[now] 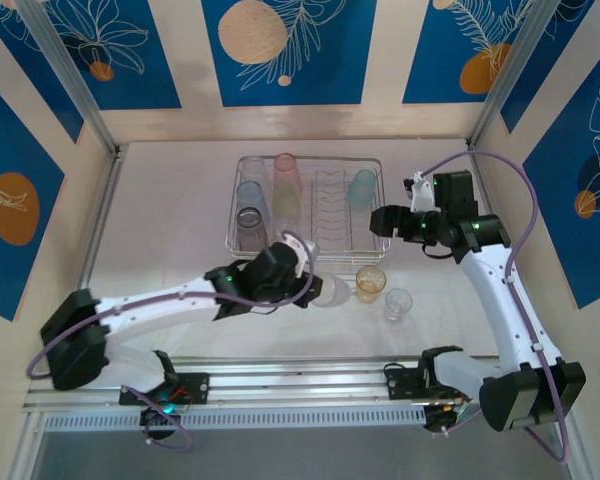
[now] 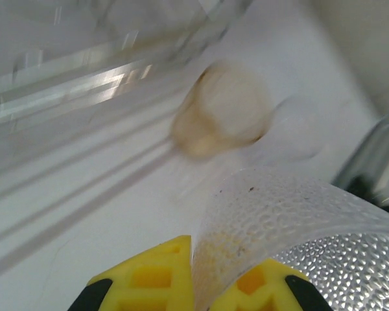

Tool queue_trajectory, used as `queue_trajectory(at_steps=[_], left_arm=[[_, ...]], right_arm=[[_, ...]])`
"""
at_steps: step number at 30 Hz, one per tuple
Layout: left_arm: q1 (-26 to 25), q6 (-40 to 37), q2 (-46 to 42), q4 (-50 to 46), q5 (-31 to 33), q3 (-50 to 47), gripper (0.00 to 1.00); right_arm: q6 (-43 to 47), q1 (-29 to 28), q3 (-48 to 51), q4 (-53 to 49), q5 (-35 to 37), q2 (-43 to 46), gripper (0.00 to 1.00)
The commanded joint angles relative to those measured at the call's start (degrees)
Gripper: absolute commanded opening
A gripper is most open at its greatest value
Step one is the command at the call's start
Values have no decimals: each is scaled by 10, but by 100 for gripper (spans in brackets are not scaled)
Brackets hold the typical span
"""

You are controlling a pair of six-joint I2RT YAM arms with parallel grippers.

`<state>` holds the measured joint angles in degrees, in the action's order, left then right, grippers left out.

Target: Load the cups into the dish rack

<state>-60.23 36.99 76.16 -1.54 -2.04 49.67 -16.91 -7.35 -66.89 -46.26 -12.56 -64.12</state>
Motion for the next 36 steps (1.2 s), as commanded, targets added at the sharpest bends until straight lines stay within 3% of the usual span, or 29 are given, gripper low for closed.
queue_trajectory(at_steps=[1, 7, 16, 24, 36], left_arm=[[12, 59, -16, 289, -25, -35, 0], [22, 99, 38, 454, -65, 1, 0], [70, 200, 65, 648, -81, -52, 0], [78, 195, 65, 642, -89, -44, 0], [82, 192, 67, 640, -93, -46, 0]], right_arm=[[-16, 12, -46, 2, -148, -10, 78], [-67, 24, -82, 38, -291, -5, 82], [-74, 16, -66, 53, -380, -6, 85], [-66, -13, -61, 60, -420, -18, 84], [-63, -51, -65, 60, -426, -49, 71]])
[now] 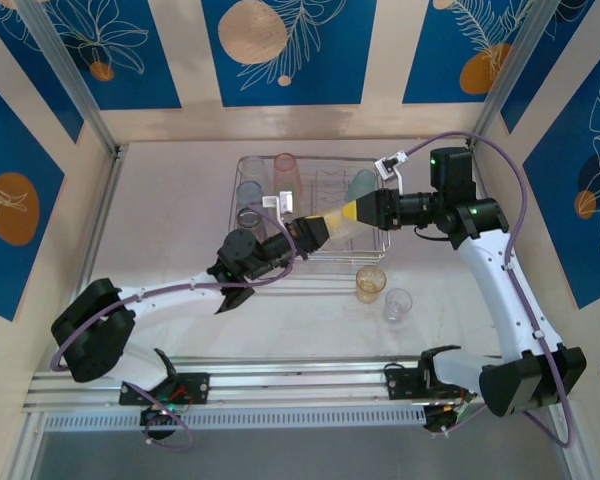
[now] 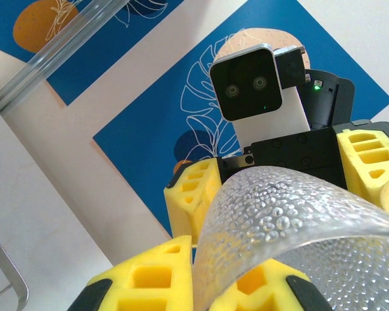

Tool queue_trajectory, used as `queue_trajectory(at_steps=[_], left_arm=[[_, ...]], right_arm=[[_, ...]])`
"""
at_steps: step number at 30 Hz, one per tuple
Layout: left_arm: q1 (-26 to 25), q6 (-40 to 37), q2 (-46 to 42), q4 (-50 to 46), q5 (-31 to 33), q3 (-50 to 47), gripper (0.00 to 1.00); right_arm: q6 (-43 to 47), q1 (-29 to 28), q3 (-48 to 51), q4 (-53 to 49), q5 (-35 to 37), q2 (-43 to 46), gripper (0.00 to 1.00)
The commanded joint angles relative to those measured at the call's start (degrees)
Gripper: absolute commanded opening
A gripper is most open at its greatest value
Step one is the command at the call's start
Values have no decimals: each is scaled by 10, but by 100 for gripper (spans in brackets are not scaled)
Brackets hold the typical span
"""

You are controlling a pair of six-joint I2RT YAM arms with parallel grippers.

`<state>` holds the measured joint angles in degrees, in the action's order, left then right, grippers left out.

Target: Load the cups into the dish rack

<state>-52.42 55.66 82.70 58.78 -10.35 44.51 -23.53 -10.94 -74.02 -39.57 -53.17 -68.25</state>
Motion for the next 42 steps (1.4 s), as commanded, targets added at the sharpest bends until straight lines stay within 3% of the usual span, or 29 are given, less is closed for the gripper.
queue_trajectory(at_steps=[1, 20, 26, 31, 34, 36, 37, 40, 42], left_arm=[[6, 6, 3, 37, -12, 7, 0], [20, 21, 9, 41, -28, 0, 0], [22, 21, 8, 37, -29, -1, 0], [25, 19, 7, 22, -31, -2, 0], [27, 13, 7, -7, -29, -2, 25], [27, 11, 8, -32, -25, -4, 57], [27, 9, 8, -43, -21, -8, 66], [27, -8, -2, -101, 4, -21, 83], [27, -38, -22, -173, 32, -27, 87]], right_arm=[[5, -18, 6, -9, -23, -11, 70], [27, -31, 11, -10, -70, -16, 77], [33, -29, 8, -24, -72, -20, 68], [47, -28, -5, -50, -59, -30, 51], [50, -21, -15, -65, -42, -38, 39], [52, -11, -24, -78, -34, -43, 25], [54, -5, -29, -84, -30, -46, 17], [64, 5, -52, -112, 23, -51, 2], [70, 11, -72, -134, 85, -53, 0]])
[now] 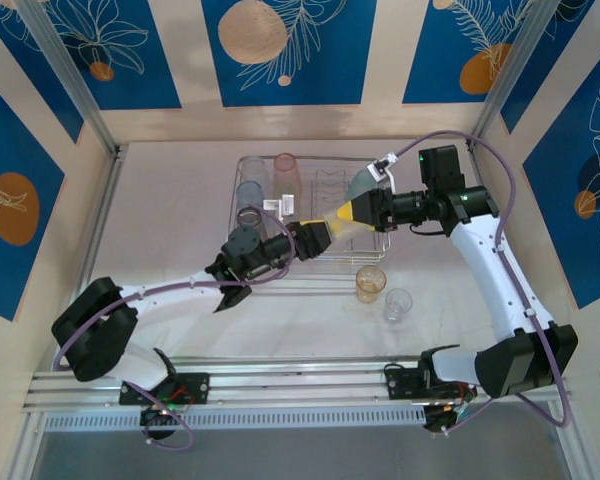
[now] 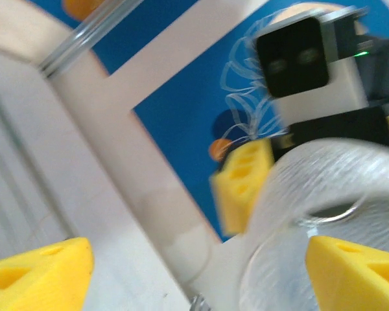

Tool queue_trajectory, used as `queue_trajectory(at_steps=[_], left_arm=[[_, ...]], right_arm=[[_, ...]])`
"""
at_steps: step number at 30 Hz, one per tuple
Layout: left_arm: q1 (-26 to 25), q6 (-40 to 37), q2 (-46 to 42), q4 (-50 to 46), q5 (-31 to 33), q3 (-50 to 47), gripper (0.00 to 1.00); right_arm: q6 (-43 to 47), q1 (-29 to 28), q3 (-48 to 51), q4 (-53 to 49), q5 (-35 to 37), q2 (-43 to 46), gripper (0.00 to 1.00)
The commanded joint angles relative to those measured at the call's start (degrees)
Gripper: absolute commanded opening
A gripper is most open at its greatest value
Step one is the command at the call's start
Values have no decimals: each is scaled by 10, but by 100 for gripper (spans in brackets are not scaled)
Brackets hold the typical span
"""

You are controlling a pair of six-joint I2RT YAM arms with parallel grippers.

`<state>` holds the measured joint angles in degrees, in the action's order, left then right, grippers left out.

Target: Load the cups into the dish rack

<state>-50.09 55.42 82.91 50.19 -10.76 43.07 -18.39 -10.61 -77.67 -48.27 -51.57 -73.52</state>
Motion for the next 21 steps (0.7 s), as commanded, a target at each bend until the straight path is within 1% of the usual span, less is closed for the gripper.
queue_trajectory(at_steps=[1, 2, 4, 6, 9, 12, 15, 18, 21], left_arm=[[3, -57, -39, -138, 58, -13, 89], [3, -77, -55, -187, 80, -12, 90], [3, -138, -97, -304, 134, -4, 91], [3, -192, -133, -399, 188, 6, 93], [3, -261, -193, -497, 258, 12, 96], [3, -309, -243, -546, 302, 7, 100], [3, -332, -280, -575, 324, -2, 100], [3, -339, -306, -594, 335, -15, 100], [3, -335, -328, -602, 340, -32, 100]], right_arm=[[23, 9, -46, -57, 107, -3, 0], [29, 8, -56, -66, 141, -7, 0], [44, 1, -79, -85, 235, -23, 0], [64, -12, -95, -93, 320, -44, 0], [91, -31, -108, -86, 426, -89, 0], [125, -55, -121, -76, 522, -141, 0], [161, -73, -136, -65, 594, -195, 0], [193, -78, -158, -57, 642, -243, 0], [220, -74, -172, -39, 669, -277, 0]])
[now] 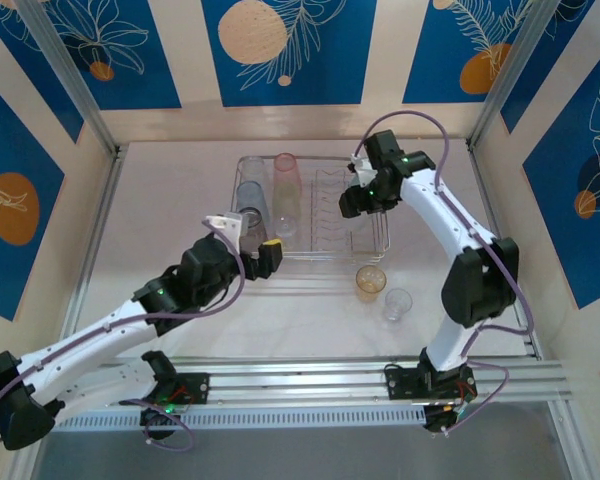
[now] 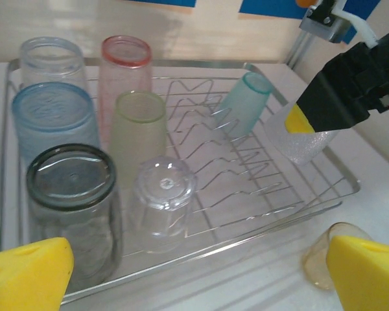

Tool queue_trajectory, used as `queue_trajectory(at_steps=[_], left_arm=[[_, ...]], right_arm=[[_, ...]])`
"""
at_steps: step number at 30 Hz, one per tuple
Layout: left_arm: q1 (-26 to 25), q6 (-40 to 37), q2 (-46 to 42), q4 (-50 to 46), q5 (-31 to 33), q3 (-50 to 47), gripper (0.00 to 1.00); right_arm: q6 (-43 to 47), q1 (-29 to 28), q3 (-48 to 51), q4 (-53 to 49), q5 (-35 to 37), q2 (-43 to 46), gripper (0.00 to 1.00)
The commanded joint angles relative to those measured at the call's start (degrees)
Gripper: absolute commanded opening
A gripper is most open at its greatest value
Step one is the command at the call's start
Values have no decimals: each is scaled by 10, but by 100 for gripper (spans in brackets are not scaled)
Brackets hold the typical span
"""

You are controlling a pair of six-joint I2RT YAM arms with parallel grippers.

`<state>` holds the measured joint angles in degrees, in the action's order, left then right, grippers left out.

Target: Load the cups into the dish rack

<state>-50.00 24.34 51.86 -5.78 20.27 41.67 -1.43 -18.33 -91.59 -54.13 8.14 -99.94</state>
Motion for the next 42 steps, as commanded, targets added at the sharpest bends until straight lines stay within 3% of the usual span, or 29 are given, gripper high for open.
queue_trajectory(at_steps=[1, 9, 14, 24, 29, 39, 42], left_arm=[[2, -22, -23, -44, 32, -21, 100], [2, -21, -64, -69, 56, -40, 100], [2, -23, -66, -69, 58, -44, 100], [1, -22, -63, -73, 57, -46, 100], [2, -17, -64, -78, 58, -46, 100], [2, -10, -62, -79, 56, -50, 100], [2, -6, -62, -78, 53, -53, 100]], right_arm=[[57, 5, -37, 23, 77, -21, 0], [103, 11, -57, 44, 132, -82, 0], [114, 12, -45, 69, 130, -98, 0], [142, 12, -31, 129, 134, -131, 15], [143, 11, -31, 147, 130, -147, 18], [136, 6, -29, 154, 127, -163, 57], [132, 7, -25, 154, 126, -163, 64]])
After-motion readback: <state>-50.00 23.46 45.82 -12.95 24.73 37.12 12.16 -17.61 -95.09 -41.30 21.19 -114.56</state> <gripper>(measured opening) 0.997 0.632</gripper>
